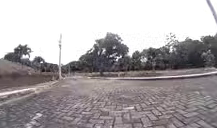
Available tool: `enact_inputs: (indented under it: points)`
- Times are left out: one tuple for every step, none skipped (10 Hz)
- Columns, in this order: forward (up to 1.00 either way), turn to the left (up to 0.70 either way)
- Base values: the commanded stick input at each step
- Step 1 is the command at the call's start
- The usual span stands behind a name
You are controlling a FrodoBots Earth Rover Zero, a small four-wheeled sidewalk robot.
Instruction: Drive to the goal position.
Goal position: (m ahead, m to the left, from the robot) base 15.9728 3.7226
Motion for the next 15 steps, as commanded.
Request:
enact_inputs:
  points:
    - [0.70, -0.15]
    - [0.70, -0.27]
    - [0.70, -0.13]
    - [0.70, 0.00]
    - [0.70, 0.00]
    - [0.70, 0.00]
    - [0.70, 0.00]
    - [0.70, 0.00]
    - [0.70, 0.00]
    - [0.70, 0.00]
    - [0.70, 0.00]
    - [0.70, 0.09]
    - [0.70, 0.16]
    - [0.70, 0.00]
    - [0.70, 0.00]
